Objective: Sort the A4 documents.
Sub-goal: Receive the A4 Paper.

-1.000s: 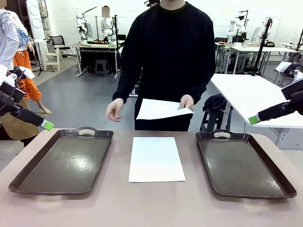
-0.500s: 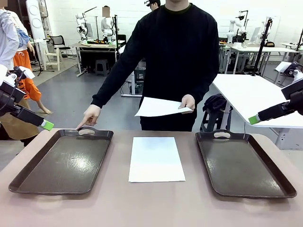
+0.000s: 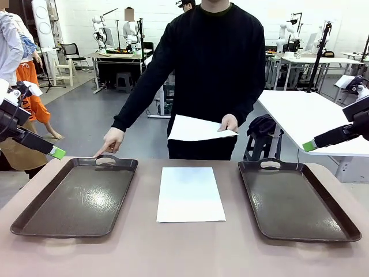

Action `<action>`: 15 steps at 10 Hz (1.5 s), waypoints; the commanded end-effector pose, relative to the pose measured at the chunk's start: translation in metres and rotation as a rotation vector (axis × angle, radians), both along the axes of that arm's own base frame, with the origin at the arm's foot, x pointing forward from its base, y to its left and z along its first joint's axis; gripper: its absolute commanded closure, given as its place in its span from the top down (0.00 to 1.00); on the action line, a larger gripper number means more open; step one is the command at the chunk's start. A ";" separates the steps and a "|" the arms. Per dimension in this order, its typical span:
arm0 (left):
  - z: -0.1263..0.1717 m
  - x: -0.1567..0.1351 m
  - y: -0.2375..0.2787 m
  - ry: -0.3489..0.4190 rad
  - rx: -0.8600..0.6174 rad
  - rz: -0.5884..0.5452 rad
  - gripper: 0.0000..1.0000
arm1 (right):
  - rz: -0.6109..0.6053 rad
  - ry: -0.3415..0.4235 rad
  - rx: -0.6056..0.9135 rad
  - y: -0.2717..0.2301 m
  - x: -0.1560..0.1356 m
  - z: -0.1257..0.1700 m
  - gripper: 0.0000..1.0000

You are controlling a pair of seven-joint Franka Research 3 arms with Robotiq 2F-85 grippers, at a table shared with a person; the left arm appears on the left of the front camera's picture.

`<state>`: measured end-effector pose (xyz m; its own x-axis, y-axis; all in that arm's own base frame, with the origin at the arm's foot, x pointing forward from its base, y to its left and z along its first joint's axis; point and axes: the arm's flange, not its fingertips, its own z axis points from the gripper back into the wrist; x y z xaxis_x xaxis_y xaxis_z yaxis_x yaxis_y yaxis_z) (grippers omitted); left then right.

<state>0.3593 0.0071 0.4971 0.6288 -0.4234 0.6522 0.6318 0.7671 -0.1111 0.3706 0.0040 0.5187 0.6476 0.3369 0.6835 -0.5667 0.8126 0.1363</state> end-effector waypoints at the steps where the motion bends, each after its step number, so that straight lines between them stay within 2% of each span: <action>1: -0.002 0.001 0.002 -0.002 -0.008 -0.012 1.00 | 0.009 0.002 0.013 0.000 0.000 -0.001 1.00; 6: 0.000 0.000 0.000 0.000 0.000 0.000 1.00 | 0.009 0.002 0.013 0.000 0.000 -0.001 1.00; 8: -0.030 0.029 -0.018 0.120 -0.019 0.068 1.00 | 0.009 0.002 0.013 0.000 0.000 -0.001 1.00; 10: -0.044 0.052 -0.035 0.214 -0.060 0.126 1.00 | 0.009 0.002 0.013 0.000 0.000 -0.001 1.00; 13: -0.064 0.095 -0.064 0.371 -0.219 0.209 1.00 | 0.009 0.002 0.013 0.000 0.000 -0.001 1.00; 15: -0.087 0.120 -0.083 0.538 -0.337 0.276 1.00 | 0.009 0.002 0.013 0.000 0.000 -0.001 1.00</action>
